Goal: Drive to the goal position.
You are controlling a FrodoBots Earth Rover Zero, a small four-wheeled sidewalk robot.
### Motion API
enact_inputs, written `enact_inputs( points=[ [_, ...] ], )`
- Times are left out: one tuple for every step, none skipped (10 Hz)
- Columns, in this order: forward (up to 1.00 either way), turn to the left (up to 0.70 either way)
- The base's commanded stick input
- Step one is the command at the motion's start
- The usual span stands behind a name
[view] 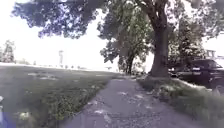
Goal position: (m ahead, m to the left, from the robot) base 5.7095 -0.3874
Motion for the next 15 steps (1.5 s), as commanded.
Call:
enact_inputs(
  points=[
    [0.7,0.0],
    [0.7,0.0],
    [0.7,0.0],
    [0.7,0.0],
    [0.7,0.0],
    [0.7,0.0],
    [0.7,0.0],
    [0.7,0.0],
    [0.7,0.0],
    [0.7,0.0],
    [0.7,0.0],
    [0.7,0.0],
    [0.7,0.0],
    [0.7,0.0],
    [0.7,0.0]
  ],
)
